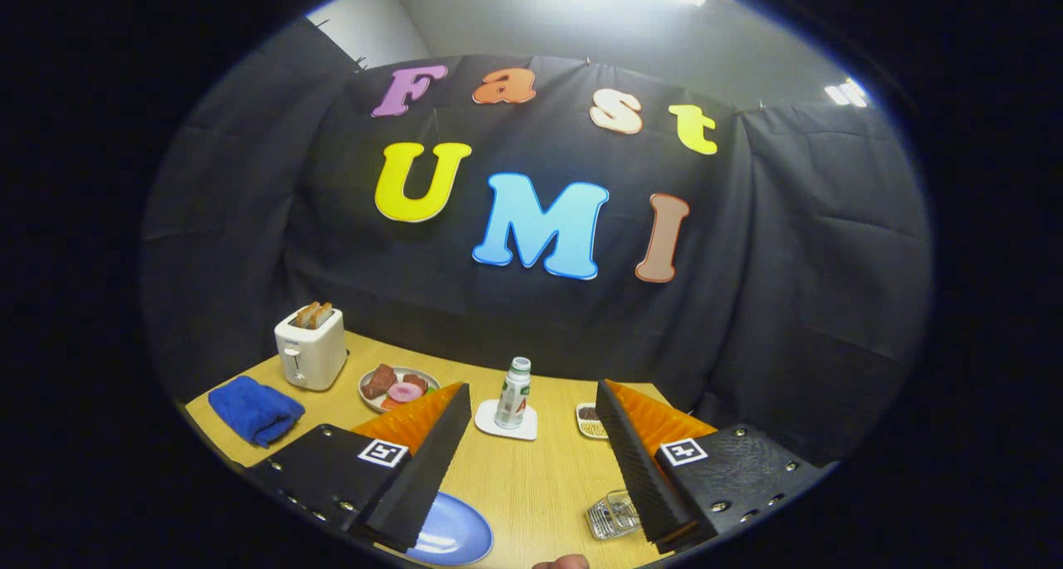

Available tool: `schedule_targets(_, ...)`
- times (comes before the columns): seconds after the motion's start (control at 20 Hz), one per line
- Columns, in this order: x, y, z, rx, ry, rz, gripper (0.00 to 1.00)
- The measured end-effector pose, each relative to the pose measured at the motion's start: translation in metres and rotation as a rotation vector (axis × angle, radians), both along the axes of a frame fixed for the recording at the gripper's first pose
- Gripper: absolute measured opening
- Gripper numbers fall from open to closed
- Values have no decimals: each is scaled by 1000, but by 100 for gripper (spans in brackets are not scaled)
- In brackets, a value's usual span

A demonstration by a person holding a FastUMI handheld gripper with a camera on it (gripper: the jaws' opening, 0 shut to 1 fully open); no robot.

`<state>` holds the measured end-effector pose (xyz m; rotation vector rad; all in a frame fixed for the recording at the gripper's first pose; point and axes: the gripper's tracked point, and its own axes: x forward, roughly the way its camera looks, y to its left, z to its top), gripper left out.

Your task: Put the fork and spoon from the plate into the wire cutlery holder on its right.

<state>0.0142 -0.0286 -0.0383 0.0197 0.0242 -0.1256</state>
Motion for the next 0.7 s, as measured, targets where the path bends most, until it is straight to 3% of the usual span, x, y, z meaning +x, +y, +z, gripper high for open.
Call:
schedule_targets(0.4, -17, 8, 24, 94, -243, -70, 95)
schedule_targets(0.55, -25, 6, 15, 107, -220, -89, 94)
schedule_targets(0.7, -19, 11, 8, 118, -182, -57, 94)
